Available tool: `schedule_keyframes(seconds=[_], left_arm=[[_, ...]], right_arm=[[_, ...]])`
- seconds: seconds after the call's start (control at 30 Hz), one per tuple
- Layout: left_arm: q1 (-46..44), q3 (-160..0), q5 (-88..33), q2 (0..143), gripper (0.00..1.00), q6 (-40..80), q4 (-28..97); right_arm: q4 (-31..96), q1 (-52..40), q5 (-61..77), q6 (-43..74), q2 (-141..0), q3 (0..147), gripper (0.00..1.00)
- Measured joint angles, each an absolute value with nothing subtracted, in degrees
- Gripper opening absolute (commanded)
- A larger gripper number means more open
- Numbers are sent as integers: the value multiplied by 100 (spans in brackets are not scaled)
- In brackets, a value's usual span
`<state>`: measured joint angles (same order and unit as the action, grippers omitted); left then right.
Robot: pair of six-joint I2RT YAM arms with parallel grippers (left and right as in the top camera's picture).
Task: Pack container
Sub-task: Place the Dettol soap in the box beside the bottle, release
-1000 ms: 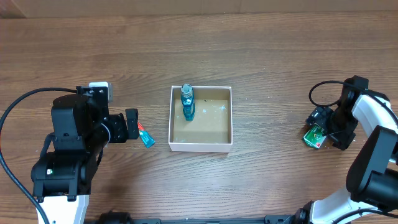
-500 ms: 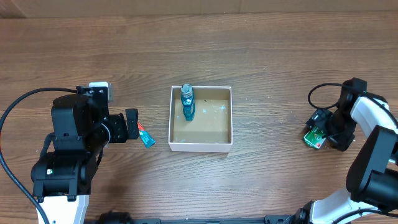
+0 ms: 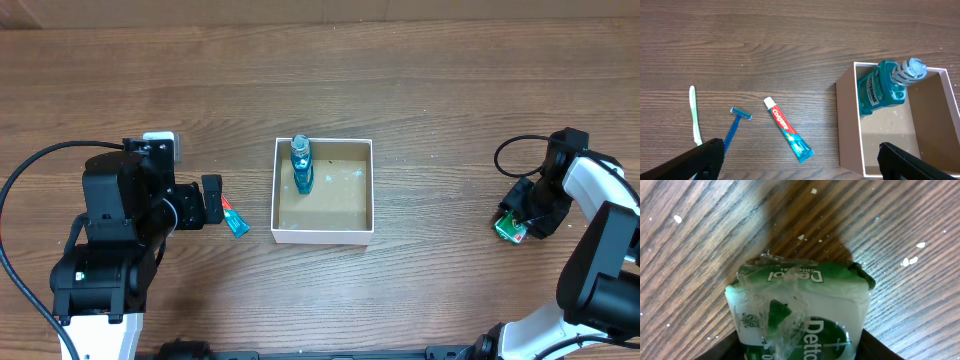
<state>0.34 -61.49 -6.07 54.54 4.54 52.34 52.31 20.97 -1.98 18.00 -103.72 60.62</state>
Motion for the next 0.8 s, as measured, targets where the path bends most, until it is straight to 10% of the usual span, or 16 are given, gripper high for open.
schedule_keyframes(seconds=[0.57, 0.8], left_arm=[[34, -6149, -607, 5454, 100, 454, 5234], [34, -6149, -607, 5454, 100, 454, 5231]], right_arm=[[6132, 1927, 115, 1800, -10064, 7067, 37], [6613, 47, 152, 1732, -8639, 8300, 38]])
